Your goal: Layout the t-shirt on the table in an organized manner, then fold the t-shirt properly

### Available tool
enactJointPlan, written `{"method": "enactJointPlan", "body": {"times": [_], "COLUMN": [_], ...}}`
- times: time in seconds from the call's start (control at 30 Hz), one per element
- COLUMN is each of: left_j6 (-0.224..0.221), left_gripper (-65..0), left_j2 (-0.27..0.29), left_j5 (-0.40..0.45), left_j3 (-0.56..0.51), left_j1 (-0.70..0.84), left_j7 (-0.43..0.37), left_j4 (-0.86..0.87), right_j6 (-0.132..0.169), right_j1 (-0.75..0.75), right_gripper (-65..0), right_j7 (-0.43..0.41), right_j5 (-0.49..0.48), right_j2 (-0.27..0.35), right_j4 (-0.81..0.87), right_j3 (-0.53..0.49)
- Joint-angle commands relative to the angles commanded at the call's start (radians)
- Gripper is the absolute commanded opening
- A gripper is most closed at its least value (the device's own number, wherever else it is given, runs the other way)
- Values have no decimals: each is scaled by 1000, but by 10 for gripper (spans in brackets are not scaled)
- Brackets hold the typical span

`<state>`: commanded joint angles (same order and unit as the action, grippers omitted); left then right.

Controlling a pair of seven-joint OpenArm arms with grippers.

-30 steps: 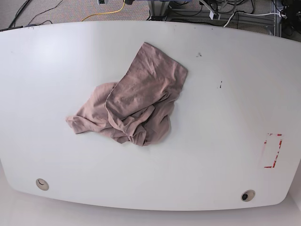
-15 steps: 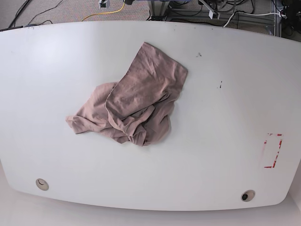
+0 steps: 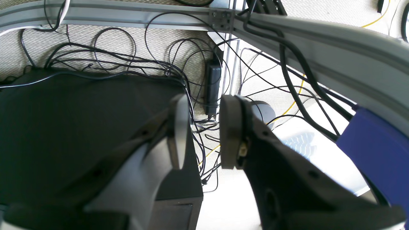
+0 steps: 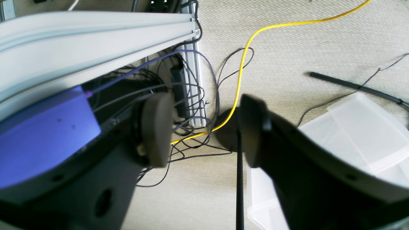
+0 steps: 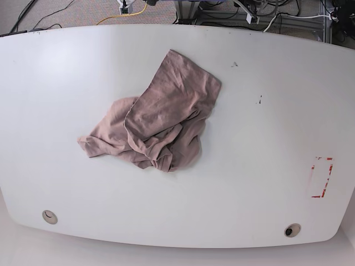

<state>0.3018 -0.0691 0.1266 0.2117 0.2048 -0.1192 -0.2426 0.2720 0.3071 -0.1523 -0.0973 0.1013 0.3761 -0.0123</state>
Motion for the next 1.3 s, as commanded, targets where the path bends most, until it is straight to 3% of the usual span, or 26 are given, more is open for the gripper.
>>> {"method": "enactJointPlan", "body": {"times": [0.13, 0.33, 0.47, 0.6, 0.63, 1.3], "left_j6": [0, -4, -5, -7, -14, -14], "left_gripper": [-486, -489, -492, -502, -488, -488], "left_j2": [1, -8, -6, 1, 8, 5], "left_j5": [-1, 6, 12, 23, 0, 0], "left_j3": [0, 0, 4, 10, 2, 4], "left_j1": [0, -11, -26, -36, -15, -14], "left_j7": [1, 5, 7, 10, -12, -14], "left_j4": [-1, -3, -12, -23, 9, 7], "right_j6": [-1, -7, -10, -15, -13, -15], "right_j1": [-2, 0, 1, 1, -35, -44], "right_gripper": [-254, -279, -386, -548, -249, -250], "right_j7": [14, 5, 0, -4, 20, 17], "right_j5": [4, 1, -1, -6, 6, 6], "right_j2": [1, -2, -4, -1, -24, -24], "right_j4": [2, 4, 9, 9, -9, -7], "right_j3": [0, -11, -22, -27, 2, 4]}}
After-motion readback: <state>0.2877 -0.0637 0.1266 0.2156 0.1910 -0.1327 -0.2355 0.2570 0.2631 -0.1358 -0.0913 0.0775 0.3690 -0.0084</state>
